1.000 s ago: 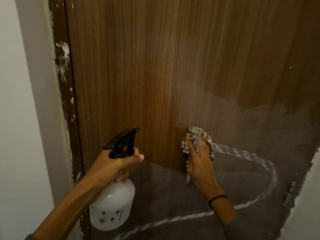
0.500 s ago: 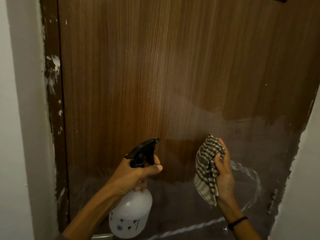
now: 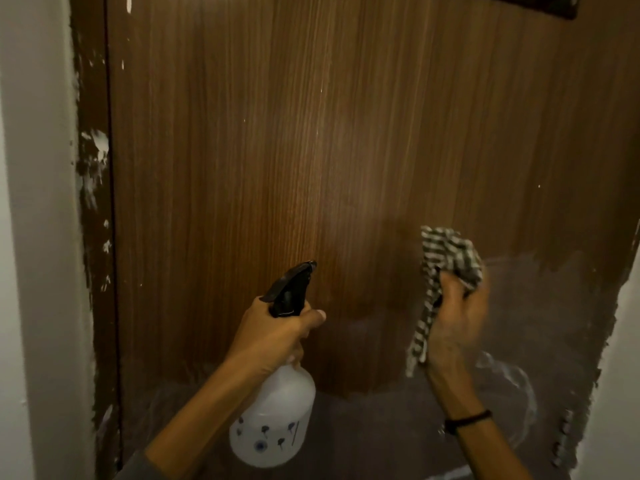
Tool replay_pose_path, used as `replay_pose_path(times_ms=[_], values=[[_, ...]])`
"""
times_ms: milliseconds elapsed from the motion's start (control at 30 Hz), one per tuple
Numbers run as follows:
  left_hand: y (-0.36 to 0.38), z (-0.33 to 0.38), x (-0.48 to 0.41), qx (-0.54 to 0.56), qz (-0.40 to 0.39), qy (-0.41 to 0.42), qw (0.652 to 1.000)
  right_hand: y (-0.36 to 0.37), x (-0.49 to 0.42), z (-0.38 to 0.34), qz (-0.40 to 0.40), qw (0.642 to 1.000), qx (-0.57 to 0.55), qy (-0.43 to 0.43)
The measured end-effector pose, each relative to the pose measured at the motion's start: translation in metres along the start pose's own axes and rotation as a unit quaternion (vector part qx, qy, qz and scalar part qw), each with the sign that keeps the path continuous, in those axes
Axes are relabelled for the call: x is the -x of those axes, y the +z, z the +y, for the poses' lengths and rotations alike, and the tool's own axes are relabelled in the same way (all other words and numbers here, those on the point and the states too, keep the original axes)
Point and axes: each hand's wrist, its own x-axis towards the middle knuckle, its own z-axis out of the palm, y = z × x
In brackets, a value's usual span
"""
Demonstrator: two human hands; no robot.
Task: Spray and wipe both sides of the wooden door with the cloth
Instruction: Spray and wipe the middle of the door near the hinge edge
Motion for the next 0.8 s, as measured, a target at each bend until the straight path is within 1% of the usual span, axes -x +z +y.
replay_pose_path(times_ms=[33, 100, 167, 267, 300, 333, 400, 433, 533, 567, 633, 667, 700, 767, 800], values=[[-0.003, 0.001, 0.000, 0.001, 0.002, 0.007, 1.000, 0.010, -0.003, -0.004, -0.009, 1.000, 0.007, -0.021], [-0.011, 0.003, 0.000, 0.001, 0.004, 0.020, 1.000, 0.028, -0.009, -0.010, -0.029, 0.999, -0.019, -0.036], [-0.018, 0.006, 0.000, -0.006, 0.012, 0.027, 1.000, 0.046, -0.012, -0.012, -0.063, 0.996, -0.060, -0.022], [-0.030, 0.011, -0.001, -0.005, 0.015, 0.029, 0.999, 0.066, -0.016, -0.006, -0.121, 0.991, -0.051, -0.005], [-0.033, 0.012, -0.001, -0.007, 0.012, 0.031, 0.999, 0.071, -0.019, -0.003, -0.133, 0.991, -0.014, -0.031], [-0.036, 0.014, -0.001, -0.013, 0.010, 0.032, 0.999, 0.074, -0.023, 0.002, -0.135, 0.987, 0.045, -0.081], [-0.041, 0.015, -0.002, -0.020, 0.015, 0.034, 0.999, 0.077, -0.028, 0.016, -0.129, 0.960, 0.165, -0.185], [-0.043, 0.015, -0.004, -0.020, 0.018, 0.035, 0.999, 0.079, -0.030, 0.022, -0.119, 0.947, 0.206, -0.216], [-0.048, 0.014, -0.007, -0.017, 0.023, 0.029, 0.999, 0.082, -0.028, 0.024, -0.055, 0.924, 0.252, -0.282], [-0.049, 0.013, -0.008, -0.017, 0.022, 0.029, 0.999, 0.084, -0.027, 0.023, -0.053, 0.909, 0.264, -0.319], [-0.049, 0.013, -0.011, -0.016, 0.017, 0.035, 0.999, 0.089, -0.023, 0.025, -0.078, 0.865, 0.301, -0.393], [-0.048, 0.013, -0.013, -0.015, 0.014, 0.040, 0.999, 0.093, -0.020, 0.029, -0.088, 0.849, 0.318, -0.413], [-0.047, 0.013, -0.015, -0.013, 0.008, 0.044, 0.999, 0.096, -0.016, 0.035, -0.091, 0.842, 0.331, -0.416], [-0.045, 0.014, -0.018, -0.016, -0.003, 0.049, 0.999, 0.100, -0.002, 0.044, -0.094, 0.847, 0.354, -0.385], [-0.044, 0.014, -0.019, -0.018, -0.007, 0.050, 0.999, 0.103, 0.006, 0.048, -0.112, 0.848, 0.370, -0.364]])
